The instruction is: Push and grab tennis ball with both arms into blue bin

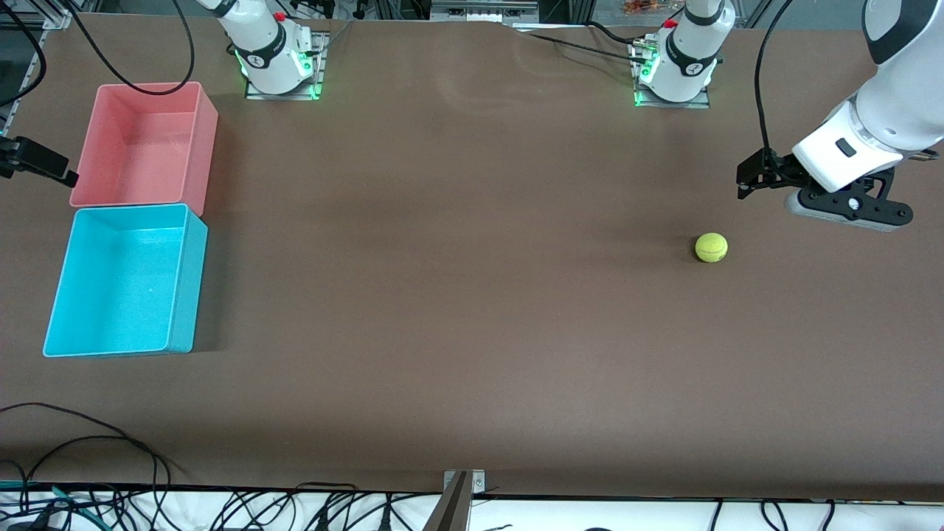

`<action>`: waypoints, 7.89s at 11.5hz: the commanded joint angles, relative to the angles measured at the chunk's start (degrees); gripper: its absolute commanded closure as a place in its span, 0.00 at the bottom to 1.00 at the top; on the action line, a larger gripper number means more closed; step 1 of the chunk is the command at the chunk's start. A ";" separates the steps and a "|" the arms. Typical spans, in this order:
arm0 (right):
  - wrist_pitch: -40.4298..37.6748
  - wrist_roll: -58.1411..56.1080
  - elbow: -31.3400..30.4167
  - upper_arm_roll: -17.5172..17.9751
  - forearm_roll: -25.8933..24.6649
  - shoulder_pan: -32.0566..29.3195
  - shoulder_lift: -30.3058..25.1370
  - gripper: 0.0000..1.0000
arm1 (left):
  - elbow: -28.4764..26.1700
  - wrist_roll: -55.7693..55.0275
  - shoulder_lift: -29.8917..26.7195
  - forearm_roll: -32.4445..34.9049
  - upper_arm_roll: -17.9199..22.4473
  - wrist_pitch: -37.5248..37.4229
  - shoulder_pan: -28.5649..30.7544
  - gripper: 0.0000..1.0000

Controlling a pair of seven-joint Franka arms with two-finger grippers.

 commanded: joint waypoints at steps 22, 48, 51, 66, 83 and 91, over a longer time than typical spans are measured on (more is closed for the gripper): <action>-5.61 0.09 0.34 0.43 1.09 0.20 1.93 0.00 | 0.47 1.29 -0.72 -0.98 -0.33 -1.13 2.24 0.01; -4.90 -0.96 0.95 0.60 1.35 0.21 1.40 0.00 | 0.47 1.38 -0.63 -2.03 -0.06 -1.57 2.33 0.15; -4.55 -0.87 0.95 0.34 2.49 0.03 1.49 0.00 | 0.47 1.38 -0.54 -2.03 -0.06 -1.57 2.24 0.15; -3.93 -0.96 1.13 0.25 2.41 0.03 0.96 0.00 | 0.29 1.73 -0.46 -1.94 -0.06 -1.66 2.33 0.00; -4.81 -0.87 1.04 0.25 2.41 -0.15 0.96 0.00 | 0.29 1.73 -0.28 -1.94 -0.06 -1.66 2.24 0.07; -5.25 -0.87 0.95 0.25 2.41 -0.15 0.88 0.00 | 0.29 1.73 -0.10 -1.94 -0.15 -1.66 2.24 0.06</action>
